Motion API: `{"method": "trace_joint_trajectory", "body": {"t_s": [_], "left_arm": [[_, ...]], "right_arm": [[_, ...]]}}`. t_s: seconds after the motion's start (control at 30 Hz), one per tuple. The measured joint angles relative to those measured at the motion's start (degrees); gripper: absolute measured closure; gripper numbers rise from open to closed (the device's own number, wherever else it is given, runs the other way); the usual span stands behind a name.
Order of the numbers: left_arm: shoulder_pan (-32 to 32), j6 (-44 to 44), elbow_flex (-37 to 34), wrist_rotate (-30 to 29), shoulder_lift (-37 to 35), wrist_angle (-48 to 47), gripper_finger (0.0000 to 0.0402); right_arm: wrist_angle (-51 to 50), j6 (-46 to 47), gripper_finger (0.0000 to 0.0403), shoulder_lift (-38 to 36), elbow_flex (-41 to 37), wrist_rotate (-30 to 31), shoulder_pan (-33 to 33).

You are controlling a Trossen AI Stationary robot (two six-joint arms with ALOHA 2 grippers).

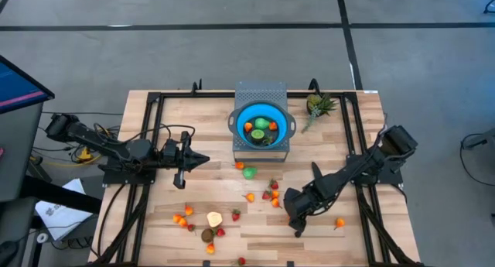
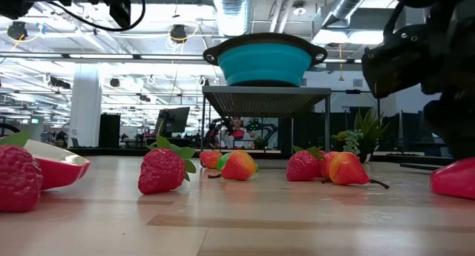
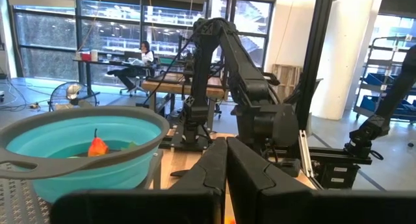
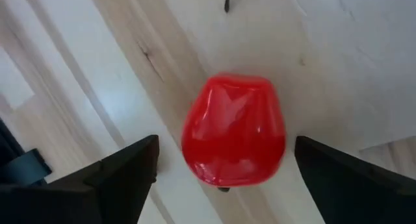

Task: Pick & Place Fruit
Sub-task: Put the right sliced apple into the strainer bowl

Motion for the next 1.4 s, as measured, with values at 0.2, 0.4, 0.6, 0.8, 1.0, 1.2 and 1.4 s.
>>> {"method": "trace_joint_trajectory", "body": {"t_s": [0.2, 0.4, 0.6, 0.8, 1.0, 1.2, 1.4], "left_arm": [[0.0, 0.0, 0.02, 0.02, -0.01, 0.0, 0.04], [0.0, 0.02, 0.0, 0.02, -0.02, 0.0, 0.04], [0.0, 0.0, 0.01, 0.02, -0.02, 0.0, 0.04], [0.0, 0.02, 0.02, 0.03, 0.0, 0.0, 0.04], [0.0, 0.0, 0.02, 0.04, 0.0, -0.04, 0.04], [0.0, 0.0, 0.0, 0.04, -0.02, -0.04, 0.04], [0.0, 0.01, 0.01, 0.04, -0.01, -0.04, 0.04]], "right_arm": [[-0.19, 1.77, 0.0078, 0.77, -0.01, 0.07, -0.53], [-1.85, 5.55, 0.0106, 0.96, 0.0, 0.1, -1.53], [-2.7, 6.27, 0.0123, 1.05, 0.05, -0.32, -3.08], [-7.82, 4.1, 0.0128, 1.4, 3.11, 1.67, -4.7], [-15.92, 1.81, 0.0129, 1.36, 5.9, 5.3, -5.64], [-16.63, -0.16, 0.0129, 1.35, 5.97, 5.66, -6.07], [-16.57, -1.41, 0.0129, 1.27, 5.99, 6.21, -5.98]]}}
